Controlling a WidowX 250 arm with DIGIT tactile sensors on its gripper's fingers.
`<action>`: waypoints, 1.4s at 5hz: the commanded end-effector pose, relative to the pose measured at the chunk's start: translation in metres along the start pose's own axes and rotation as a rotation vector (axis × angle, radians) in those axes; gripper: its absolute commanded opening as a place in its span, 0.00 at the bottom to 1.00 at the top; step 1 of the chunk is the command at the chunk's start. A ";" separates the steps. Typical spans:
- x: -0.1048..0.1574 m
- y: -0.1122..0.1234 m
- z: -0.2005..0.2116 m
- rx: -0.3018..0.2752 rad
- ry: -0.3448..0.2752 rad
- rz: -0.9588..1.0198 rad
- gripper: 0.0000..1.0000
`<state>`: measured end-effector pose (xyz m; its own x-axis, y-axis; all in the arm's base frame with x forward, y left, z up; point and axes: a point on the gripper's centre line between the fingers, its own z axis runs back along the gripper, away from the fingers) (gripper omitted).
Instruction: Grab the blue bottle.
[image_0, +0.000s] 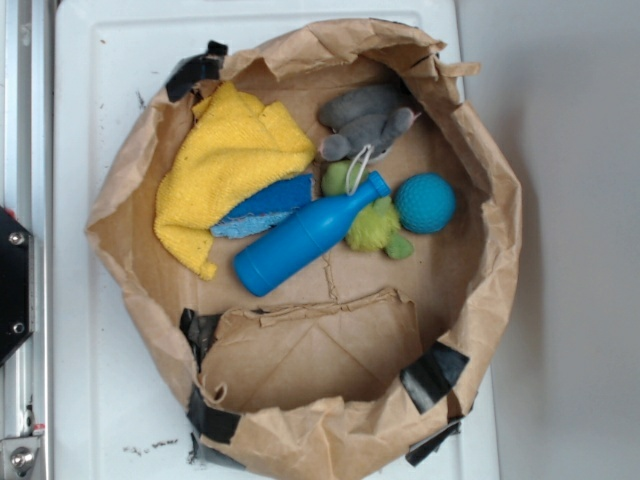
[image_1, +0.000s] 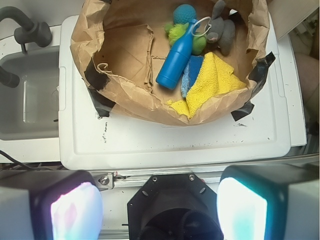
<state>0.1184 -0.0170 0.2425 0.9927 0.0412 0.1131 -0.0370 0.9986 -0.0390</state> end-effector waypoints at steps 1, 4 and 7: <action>0.000 0.000 0.000 0.000 0.000 0.000 1.00; 0.078 -0.002 -0.018 -0.015 -0.032 0.111 1.00; 0.088 -0.006 -0.070 0.168 -0.071 0.044 1.00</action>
<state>0.2133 -0.0181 0.1763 0.9832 0.1000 0.1529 -0.1197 0.9849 0.1252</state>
